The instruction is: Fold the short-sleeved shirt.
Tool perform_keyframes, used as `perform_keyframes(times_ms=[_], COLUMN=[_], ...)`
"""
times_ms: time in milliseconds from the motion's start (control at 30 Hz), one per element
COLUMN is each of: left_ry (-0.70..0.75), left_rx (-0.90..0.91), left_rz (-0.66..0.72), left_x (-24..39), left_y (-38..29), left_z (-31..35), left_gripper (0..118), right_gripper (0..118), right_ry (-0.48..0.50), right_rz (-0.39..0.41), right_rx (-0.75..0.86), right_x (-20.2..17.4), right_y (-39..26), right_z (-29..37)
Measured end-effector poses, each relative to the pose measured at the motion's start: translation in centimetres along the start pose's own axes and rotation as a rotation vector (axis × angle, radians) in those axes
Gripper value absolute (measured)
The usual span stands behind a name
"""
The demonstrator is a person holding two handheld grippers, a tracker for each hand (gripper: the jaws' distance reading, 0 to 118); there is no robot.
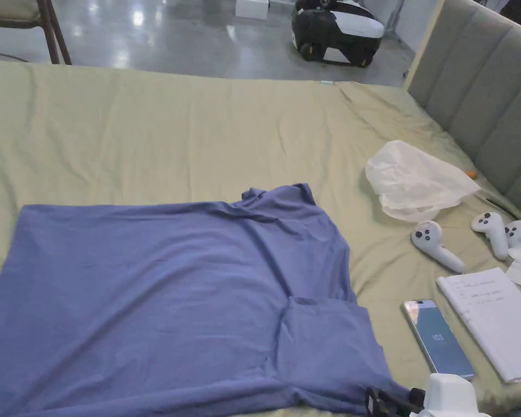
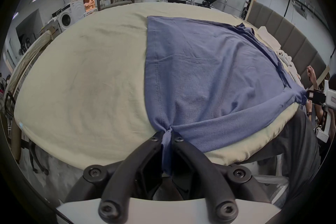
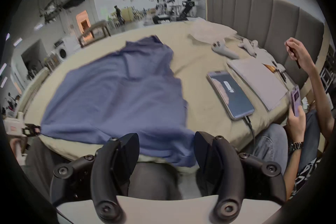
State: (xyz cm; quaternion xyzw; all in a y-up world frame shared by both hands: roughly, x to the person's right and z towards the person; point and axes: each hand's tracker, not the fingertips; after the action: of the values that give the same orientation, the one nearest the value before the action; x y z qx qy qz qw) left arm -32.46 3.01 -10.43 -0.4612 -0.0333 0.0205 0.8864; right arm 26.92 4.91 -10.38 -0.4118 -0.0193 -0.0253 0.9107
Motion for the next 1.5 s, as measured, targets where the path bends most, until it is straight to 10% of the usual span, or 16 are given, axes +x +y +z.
perform_keyframes(times_ms=[233,333,467,1233,1300,1367,1500], left_ry=[-0.013,-0.011,0.001,0.044,0.055,0.064,-0.004], left_rx=[0.002,0.004,0.023,0.126,0.132,0.190,0.382], left_rz=[0.045,0.045,0.030,0.048,0.048,0.070,0.112], left_x=[-0.5,-0.5,0.0,-2.3,-2.2,-2.1,-1.4], left_y=[0.0,-0.1,0.1,21.8,21.9,21.3,18.3], left_z=[0.1,0.3,1.9,-9.3,-9.4,-8.1,-3.1], left_gripper=[5,5,4,4,21,69,79], right_gripper=[56,7,4,4,27,65,65], right_ry=[0.060,0.110,0.079,0.029,0.012,0.027,0.096], right_rz=[-0.079,-0.086,-0.033,0.033,0.039,0.038,0.030], right_rx=[-0.047,-0.002,0.028,0.034,0.033,0.042,0.184], right_x=[2.2,2.0,1.1,-3.9,-3.9,-3.4,-2.7], right_y=[-0.8,-0.8,-0.2,20.3,20.1,19.7,17.9], right_z=[-3.0,-1.8,-0.2,-14.7,-14.9,-14.1,-10.1])
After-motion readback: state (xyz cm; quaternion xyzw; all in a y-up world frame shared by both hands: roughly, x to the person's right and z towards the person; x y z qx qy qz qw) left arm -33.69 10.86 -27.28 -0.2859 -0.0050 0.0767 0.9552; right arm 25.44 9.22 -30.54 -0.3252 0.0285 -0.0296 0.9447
